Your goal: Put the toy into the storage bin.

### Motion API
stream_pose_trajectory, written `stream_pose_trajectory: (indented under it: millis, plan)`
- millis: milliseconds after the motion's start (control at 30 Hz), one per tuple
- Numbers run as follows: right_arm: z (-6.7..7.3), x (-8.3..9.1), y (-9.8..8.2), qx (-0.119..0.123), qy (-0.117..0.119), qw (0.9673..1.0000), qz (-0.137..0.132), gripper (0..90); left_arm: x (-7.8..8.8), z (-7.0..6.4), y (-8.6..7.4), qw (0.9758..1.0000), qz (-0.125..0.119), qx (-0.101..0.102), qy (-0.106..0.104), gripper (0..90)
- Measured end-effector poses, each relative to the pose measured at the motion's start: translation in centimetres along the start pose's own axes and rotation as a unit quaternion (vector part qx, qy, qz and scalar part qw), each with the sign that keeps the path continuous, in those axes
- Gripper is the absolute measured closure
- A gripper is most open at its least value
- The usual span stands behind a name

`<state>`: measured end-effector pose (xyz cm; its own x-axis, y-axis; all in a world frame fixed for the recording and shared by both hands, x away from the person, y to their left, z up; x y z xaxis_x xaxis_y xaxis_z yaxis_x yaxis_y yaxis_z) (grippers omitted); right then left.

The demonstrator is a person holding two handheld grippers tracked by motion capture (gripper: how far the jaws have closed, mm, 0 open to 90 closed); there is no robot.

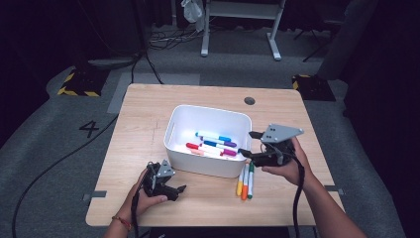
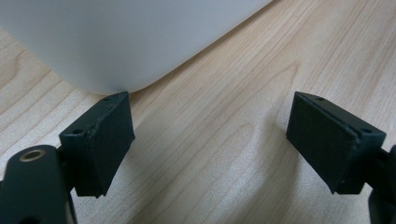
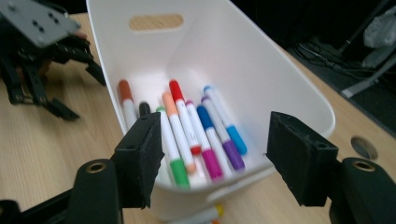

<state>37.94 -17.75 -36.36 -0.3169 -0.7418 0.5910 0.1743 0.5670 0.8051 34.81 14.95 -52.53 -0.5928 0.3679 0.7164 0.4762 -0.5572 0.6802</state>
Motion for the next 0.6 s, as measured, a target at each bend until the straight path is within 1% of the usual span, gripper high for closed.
stream_pose_trajectory:
  millis: [67,133,233,300,400,433,533,600]
  plan:
    - [-0.1,0.2,-2.0,-0.017,-0.006,0.9998,0.001,36.7,0.0,0.0,0.0,1.0,0.0,0.0,0.001,14.9]
    - [-0.2,0.0,-3.9,-0.033,-0.001,0.9994,0.008,35.9,0.0,0.0,0.0,1.0,0.0,0.0,0.0,14.9]
    - [-0.5,-0.3,-6.4,-0.051,-0.014,0.9985,0.018,37.0,0.0,0.0,0.0,1.0,0.0,0.0,0.0,14.9]
    - [-0.4,-0.2,-7.5,-0.056,-0.007,0.9983,0.014,37.0,0.0,0.0,0.0,1.0,0.0,0.0,0.0,14.9]
    - [-0.4,-0.7,-9.0,-0.075,0.002,0.9969,0.024,36.7,0.0,0.0,0.0,1.0,0.0,0.0,0.0,14.9]
    - [-0.4,-1.1,-9.6,-0.08,0.003,0.9962,0.033,36.6,0.0,0.0,0.0,1.0,0.0,0.0,0.0,14.9]
    - [-0.5,-2.2,-11.0,-0.092,0.005,0.9947,0.047,36.6,0.0,0.0,0.0,1.0,0.0,-0.001,0.001,14.9]
    - [-0.6,-3.1,-12.0,-0.106,0.009,0.9928,0.056,36.6,0.0,0.0,0.0,1.0,0.0,-0.001,0.001,14.9]
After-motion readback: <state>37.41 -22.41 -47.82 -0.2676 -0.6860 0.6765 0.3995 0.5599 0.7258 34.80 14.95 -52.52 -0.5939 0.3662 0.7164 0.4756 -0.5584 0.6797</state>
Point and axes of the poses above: each handheld gripper's, and its own axes: x roughly backward along the jaws, y roughly out of its top, z roughly to its left, the point moved 3 cm from there along -x, roughly forward along the jaws, and after that the axes turned 14 degrees about y, right-handed, at the moved point
